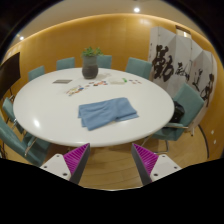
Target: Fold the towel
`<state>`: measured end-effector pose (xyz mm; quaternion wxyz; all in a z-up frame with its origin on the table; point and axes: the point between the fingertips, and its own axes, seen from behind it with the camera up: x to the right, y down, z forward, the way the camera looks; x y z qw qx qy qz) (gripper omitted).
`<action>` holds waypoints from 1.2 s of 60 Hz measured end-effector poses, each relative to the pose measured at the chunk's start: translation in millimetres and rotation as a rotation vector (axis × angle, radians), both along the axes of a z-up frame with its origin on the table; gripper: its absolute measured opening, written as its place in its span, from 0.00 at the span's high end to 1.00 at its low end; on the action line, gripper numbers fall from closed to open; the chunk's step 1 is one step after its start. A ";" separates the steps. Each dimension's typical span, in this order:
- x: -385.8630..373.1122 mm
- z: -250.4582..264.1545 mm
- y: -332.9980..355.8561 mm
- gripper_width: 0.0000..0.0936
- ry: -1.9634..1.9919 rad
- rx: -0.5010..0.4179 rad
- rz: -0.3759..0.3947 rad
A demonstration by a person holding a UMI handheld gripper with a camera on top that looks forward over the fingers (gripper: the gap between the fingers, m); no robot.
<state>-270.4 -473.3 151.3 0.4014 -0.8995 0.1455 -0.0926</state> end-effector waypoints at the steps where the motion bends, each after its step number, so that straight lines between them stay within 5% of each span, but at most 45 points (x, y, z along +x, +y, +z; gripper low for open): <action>1: -13.9 -7.1 8.8 0.07 0.009 0.000 0.018; 16: -96.3 -48.8 143.4 0.07 0.016 0.045 0.199; 38: -59.7 -156.4 300.0 0.11 -0.014 -0.047 0.220; 44: -56.1 -158.7 319.3 0.30 -0.023 -0.035 0.241; 53: -50.0 -157.7 335.7 0.90 -0.107 -0.023 0.308; 72: -63.2 -157.4 338.9 0.94 -0.014 -0.067 0.335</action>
